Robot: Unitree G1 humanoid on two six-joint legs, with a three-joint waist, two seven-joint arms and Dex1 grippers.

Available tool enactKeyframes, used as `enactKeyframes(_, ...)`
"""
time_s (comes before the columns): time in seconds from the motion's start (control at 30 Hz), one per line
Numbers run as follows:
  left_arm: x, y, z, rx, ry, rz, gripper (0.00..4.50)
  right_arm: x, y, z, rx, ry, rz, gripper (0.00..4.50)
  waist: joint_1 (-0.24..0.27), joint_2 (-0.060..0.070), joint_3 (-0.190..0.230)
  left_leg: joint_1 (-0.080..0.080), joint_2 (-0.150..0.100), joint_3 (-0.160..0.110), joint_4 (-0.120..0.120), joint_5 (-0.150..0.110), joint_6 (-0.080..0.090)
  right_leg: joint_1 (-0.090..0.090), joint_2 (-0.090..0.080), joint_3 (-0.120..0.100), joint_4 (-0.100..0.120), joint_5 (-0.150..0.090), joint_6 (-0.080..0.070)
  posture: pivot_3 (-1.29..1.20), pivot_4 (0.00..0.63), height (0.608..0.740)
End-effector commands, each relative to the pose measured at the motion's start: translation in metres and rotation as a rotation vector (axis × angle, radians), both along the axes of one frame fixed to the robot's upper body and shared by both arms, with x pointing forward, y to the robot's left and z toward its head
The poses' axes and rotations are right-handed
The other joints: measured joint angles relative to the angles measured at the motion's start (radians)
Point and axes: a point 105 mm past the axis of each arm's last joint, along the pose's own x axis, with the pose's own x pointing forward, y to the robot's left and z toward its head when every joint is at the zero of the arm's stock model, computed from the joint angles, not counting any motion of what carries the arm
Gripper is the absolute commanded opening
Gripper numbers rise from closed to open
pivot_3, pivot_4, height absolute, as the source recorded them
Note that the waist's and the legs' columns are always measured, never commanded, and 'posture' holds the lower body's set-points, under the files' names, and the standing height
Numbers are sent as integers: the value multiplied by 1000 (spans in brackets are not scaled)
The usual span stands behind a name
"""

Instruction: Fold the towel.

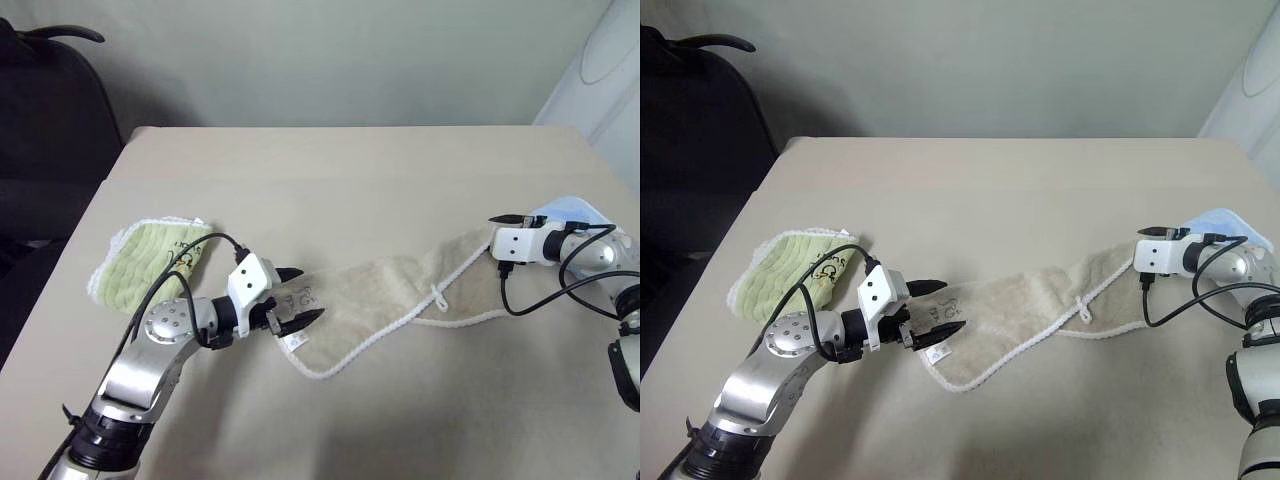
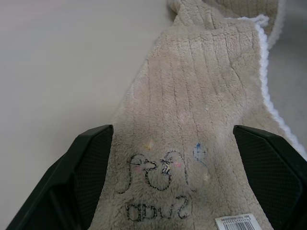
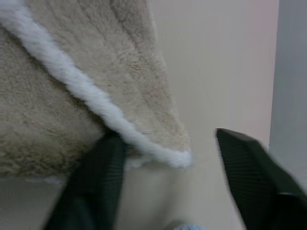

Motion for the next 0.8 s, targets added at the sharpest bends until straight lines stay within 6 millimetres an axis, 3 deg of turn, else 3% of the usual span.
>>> enactKeyframes(0.03, -4, 0, 12, -4, -44, -8, 4361, 2, -1, 16, 15, -52, 5, 1586, 0, 0, 0, 0, 0, 0, 0, 0, 0, 0, 0, 0, 0, 0, 0, 0, 150, 740)
enactKeyframes(0.17, -12, 3, 16, 18, -40, -62, 4361, 1, 0, 16, 30, -57, 8, 136, 0, 0, 0, 0, 0, 0, 0, 0, 0, 0, 0, 0, 0, 0, 0, 0, 150, 740)
enactKeyframes(0.2, -14, 5, 17, 37, -40, -78, 4361, 2, -1, 17, 33, -69, 4, 57, 0, 0, 0, 0, 0, 0, 0, 0, 0, 0, 0, 0, 0, 0, 0, 0, 150, 740)
enactKeyframes(0.3, -24, 11, 18, 85, -7, -141, 4361, 2, -2, 20, 68, -83, -9, 57, 0, 0, 0, 0, 0, 0, 0, 0, 0, 0, 0, 0, 0, 0, 0, 0, 150, 740)
enactKeyframes(0.5, -60, 2, 16, 192, 76, -382, 4430, -1, -7, 27, 116, -108, -22, 20, 2, 0, 0, 0, 0, 0, -1, 0, 0, 0, 0, 0, 0, 0, 0, 0, 150, 740)
enactKeyframes(0.8, -89, -27, -16, 326, 105, -552, 4430, -17, -19, 31, 167, -103, -20, 20, 2, 1, 0, -1, 0, 0, -1, 0, 1, 0, -1, 0, -1, 0, -1, 0, 150, 740)
